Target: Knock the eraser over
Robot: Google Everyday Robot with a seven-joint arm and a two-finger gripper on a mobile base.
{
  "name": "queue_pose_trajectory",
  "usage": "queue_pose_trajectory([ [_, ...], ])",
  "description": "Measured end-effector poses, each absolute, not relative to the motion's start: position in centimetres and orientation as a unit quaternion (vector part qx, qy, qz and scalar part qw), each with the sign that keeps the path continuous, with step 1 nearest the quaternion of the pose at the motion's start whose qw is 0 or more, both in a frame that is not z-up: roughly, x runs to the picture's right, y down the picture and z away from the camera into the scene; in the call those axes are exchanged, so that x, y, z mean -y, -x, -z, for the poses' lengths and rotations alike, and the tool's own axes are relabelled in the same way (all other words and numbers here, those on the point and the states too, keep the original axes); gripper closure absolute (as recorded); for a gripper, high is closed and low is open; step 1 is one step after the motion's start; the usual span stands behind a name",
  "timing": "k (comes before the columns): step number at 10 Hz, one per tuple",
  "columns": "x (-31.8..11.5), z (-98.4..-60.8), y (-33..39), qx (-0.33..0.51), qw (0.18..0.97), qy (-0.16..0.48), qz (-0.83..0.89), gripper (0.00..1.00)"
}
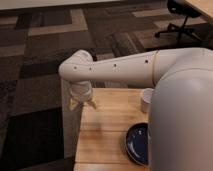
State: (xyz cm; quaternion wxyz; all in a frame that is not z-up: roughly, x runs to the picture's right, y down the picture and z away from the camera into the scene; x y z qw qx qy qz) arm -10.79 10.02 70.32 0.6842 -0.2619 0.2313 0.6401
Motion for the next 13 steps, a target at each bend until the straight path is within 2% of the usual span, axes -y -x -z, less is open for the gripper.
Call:
queue_pose_trajectory([
  [4, -10.2, -70.0, 8.9, -0.237, 0.682, 0.248, -0.646, 0.35],
  [10, -11.6, -68.0, -6.7, -0.276, 0.652, 0.201, -0.678, 0.35],
  [13, -11.6, -68.1, -6.5, -0.274, 0.651, 0.203, -0.678, 0.35],
])
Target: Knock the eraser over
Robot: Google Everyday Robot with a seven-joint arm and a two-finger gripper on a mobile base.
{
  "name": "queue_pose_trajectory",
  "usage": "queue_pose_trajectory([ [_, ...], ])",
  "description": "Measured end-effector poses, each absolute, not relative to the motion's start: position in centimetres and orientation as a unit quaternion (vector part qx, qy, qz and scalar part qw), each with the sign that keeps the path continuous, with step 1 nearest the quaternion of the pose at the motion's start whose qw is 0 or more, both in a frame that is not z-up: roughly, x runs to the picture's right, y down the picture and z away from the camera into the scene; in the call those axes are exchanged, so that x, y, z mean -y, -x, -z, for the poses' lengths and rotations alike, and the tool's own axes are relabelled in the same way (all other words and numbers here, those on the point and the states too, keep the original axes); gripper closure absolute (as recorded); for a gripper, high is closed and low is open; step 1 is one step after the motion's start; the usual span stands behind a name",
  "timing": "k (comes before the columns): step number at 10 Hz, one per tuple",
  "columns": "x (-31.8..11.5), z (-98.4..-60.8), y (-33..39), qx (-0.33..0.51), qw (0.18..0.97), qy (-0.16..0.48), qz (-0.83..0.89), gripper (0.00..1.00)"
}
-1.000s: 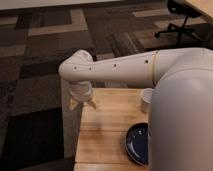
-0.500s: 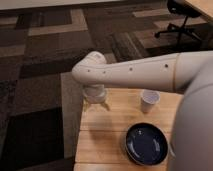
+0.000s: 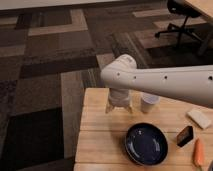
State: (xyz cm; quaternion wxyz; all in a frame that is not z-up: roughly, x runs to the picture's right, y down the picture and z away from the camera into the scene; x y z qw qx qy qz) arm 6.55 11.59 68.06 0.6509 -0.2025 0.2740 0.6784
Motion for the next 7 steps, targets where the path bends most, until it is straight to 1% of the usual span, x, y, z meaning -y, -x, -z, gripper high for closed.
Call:
queue_pose_trajectory([
  [2, -11.8, -68.0, -6.8, -0.281, 0.648, 0.202, -0.678, 0.35],
  [3, -13.6, -68.0, -9.5, -0.32, 0.62, 0.206, -0.686, 0.35],
  [4, -14.5, -68.3, -11.3, -0.337, 0.599, 0.21, -0.696, 0.35],
  [6, -14.8, -69.2, -14.5, -0.346, 0.573, 0.21, -0.713, 0.35],
  [7, -14.1, -69.3, -17.1, -0.347, 0.561, 0.197, -0.725, 0.35],
])
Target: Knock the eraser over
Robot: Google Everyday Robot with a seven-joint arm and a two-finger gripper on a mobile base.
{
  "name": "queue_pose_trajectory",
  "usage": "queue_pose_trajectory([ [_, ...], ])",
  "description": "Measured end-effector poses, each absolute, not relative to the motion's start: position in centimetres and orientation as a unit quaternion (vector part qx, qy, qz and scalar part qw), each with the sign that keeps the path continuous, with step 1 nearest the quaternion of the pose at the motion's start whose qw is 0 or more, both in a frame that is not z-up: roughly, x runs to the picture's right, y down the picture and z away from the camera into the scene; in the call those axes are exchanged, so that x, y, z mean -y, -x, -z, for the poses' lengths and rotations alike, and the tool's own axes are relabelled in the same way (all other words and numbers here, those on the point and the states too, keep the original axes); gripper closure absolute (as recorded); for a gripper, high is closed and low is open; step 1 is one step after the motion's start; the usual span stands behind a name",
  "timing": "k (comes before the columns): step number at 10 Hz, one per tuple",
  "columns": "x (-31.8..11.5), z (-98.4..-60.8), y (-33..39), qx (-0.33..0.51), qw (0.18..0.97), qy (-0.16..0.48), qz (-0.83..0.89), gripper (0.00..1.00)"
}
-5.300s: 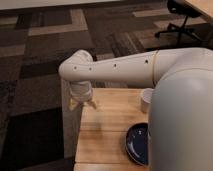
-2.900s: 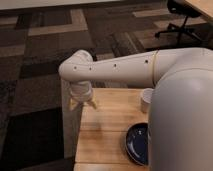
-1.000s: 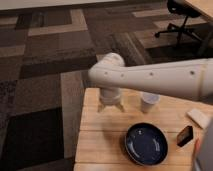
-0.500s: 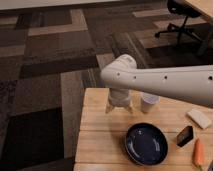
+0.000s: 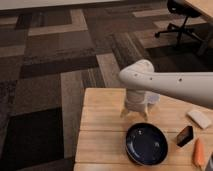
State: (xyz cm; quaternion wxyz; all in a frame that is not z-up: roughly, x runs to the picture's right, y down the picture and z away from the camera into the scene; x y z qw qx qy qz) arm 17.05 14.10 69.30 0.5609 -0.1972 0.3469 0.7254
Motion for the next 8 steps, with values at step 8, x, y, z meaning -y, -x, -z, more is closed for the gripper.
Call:
queue_pose_trajectory([
  [8, -17.3, -66.4, -28.1, -0.327, 0.525, 0.153, -0.77, 0.35],
])
